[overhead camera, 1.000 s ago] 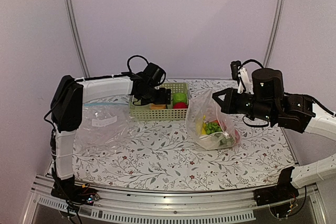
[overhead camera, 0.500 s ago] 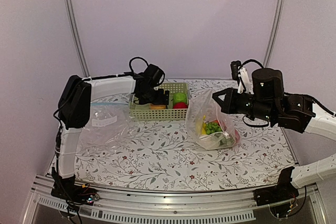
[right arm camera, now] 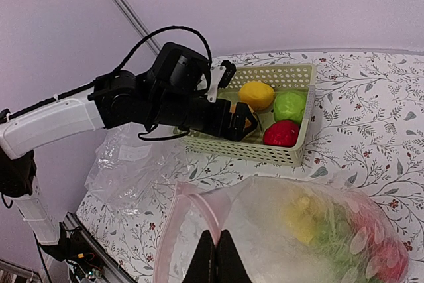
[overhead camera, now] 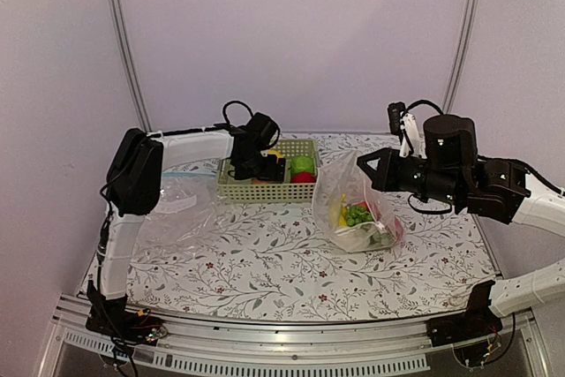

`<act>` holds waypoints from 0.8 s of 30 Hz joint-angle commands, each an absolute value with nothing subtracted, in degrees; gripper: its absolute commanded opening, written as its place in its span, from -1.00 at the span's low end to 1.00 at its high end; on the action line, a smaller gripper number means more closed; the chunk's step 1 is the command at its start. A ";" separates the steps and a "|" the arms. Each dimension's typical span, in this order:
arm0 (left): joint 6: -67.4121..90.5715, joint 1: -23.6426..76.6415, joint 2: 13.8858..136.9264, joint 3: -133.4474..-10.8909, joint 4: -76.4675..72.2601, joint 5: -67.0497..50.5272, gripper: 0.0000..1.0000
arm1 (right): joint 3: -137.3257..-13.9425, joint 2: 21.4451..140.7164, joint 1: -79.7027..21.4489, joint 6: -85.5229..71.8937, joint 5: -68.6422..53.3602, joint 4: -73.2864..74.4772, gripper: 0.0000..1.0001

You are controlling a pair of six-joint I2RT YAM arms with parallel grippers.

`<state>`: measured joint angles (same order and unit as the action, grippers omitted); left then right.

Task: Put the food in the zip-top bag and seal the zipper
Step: Pick up the fake fruit from the bin.

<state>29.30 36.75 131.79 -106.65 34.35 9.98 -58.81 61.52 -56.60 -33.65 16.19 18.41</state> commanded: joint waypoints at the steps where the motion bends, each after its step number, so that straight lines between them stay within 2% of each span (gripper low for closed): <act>1: 28.34 35.23 133.72 -108.91 36.07 10.26 0.99 | -58.92 61.70 -56.86 -33.66 17.11 18.46 -1.00; 10: 27.16 34.39 135.75 -111.68 36.78 8.89 0.95 | -59.26 61.99 -56.81 -33.57 16.98 18.52 -1.00; 24: 26.82 33.88 135.52 -112.66 36.90 8.15 0.52 | -59.47 62.48 -56.79 -33.55 17.14 18.54 -1.00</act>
<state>27.35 34.68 135.68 -111.55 35.92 8.45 -58.81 61.89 -56.60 -33.63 16.19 18.39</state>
